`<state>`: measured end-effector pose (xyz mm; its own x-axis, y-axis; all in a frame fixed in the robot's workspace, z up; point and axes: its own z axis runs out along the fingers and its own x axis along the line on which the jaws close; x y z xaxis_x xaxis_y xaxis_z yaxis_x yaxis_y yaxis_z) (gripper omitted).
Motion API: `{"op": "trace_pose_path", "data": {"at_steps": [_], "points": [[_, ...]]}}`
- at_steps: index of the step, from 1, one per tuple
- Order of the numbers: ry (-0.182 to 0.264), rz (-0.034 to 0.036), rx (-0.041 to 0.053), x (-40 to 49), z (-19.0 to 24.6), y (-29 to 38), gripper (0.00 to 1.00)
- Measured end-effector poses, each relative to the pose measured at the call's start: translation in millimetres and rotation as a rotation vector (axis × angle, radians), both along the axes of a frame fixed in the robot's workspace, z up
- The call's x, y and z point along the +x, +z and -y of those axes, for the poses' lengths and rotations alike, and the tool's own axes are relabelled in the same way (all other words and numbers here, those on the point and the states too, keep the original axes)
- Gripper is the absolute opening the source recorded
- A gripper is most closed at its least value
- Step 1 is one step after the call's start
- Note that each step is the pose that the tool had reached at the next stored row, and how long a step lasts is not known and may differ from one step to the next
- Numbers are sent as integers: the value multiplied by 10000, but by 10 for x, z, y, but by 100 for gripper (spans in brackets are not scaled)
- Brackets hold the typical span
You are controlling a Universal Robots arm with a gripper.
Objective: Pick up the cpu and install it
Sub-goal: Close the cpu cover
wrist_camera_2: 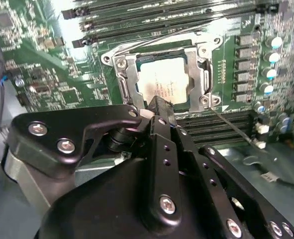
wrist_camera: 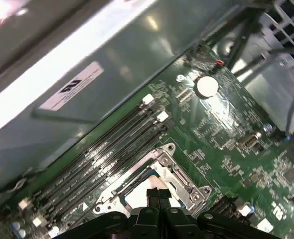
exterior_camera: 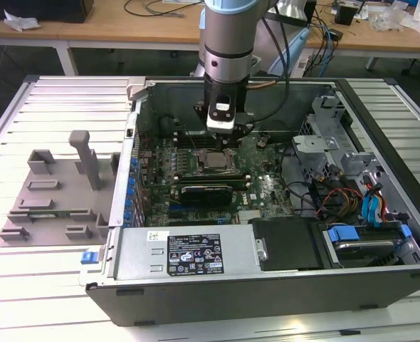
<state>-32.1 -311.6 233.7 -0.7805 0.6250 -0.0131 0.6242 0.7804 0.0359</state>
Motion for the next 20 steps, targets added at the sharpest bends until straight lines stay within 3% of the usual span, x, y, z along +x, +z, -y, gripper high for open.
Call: {"op": "trace_pose_path", "data": {"at_steps": [3, 5, 8, 12, 16, 20], "points": [[1041, 0, 0, 0, 0, -1, 11], [1505, 0, 0, 0, 0, -1, 11], [2915, 0, 0, 0, 0, -3, 11], [4029, 1, 1, 0, 0, -4, 11], [5802, 0, -1, 0, 0, -5, 11], [5870, -7, -23, -13, 10, -6, 11]]}}
